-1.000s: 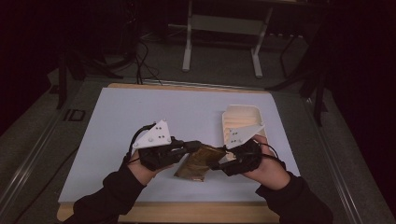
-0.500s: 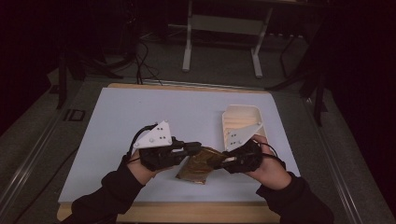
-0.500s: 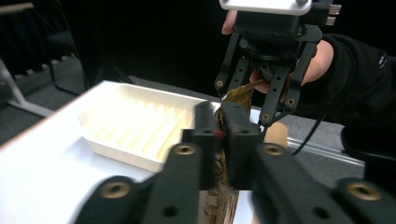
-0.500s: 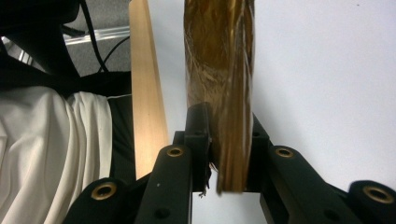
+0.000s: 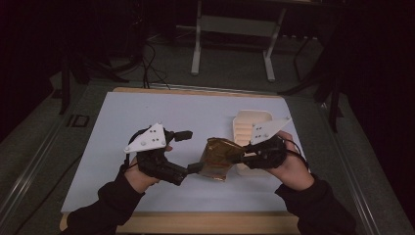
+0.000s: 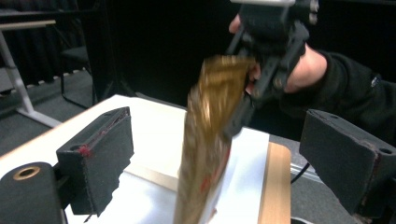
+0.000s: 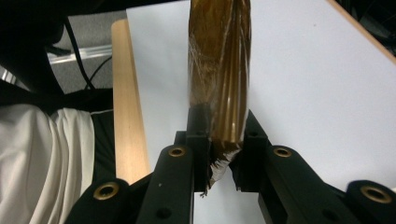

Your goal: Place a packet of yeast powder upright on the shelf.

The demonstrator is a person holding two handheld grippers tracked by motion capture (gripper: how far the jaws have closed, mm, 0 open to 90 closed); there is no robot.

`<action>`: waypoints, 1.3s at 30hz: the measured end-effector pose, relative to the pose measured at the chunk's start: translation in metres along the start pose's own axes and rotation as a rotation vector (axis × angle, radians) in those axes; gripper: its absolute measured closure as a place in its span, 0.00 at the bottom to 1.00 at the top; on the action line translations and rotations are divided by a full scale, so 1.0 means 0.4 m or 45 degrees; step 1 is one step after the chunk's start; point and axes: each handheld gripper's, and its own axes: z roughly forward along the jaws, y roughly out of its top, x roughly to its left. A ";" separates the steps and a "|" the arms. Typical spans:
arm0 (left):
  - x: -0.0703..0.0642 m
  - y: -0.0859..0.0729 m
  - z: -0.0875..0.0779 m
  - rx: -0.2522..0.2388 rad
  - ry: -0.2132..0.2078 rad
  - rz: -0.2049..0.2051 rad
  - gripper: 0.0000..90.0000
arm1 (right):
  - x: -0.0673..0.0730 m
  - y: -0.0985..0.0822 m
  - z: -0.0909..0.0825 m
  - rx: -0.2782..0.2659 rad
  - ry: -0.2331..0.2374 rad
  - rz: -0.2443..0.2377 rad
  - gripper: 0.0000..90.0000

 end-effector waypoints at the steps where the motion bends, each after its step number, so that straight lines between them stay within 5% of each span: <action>1: 0.000 -0.008 0.000 -0.004 0.012 0.001 0.12 | -0.005 0.001 -0.006 -0.008 -0.004 0.002 0.88; 15: 0.022 -0.126 -0.037 0.031 0.069 -0.020 0.08 | -0.090 -0.006 -0.119 -0.113 -0.211 -0.004 0.88; 16: 0.024 -0.136 -0.041 0.020 0.077 -0.029 0.08 | -0.108 -0.014 -0.136 -0.127 -0.263 -0.059 0.88; 19: 0.029 -0.164 -0.050 0.005 0.088 -0.053 0.08 | -0.128 -0.025 -0.152 -0.122 -0.319 -0.075 0.89; 29: 0.043 -0.246 -0.064 0.025 0.125 -0.143 0.08 | -0.213 -0.065 -0.175 -0.060 -0.383 -0.065 0.89; 39: 0.054 -0.273 -0.071 0.010 0.140 -0.170 0.08 | -0.286 -0.110 -0.164 -0.011 -0.405 -0.045 0.89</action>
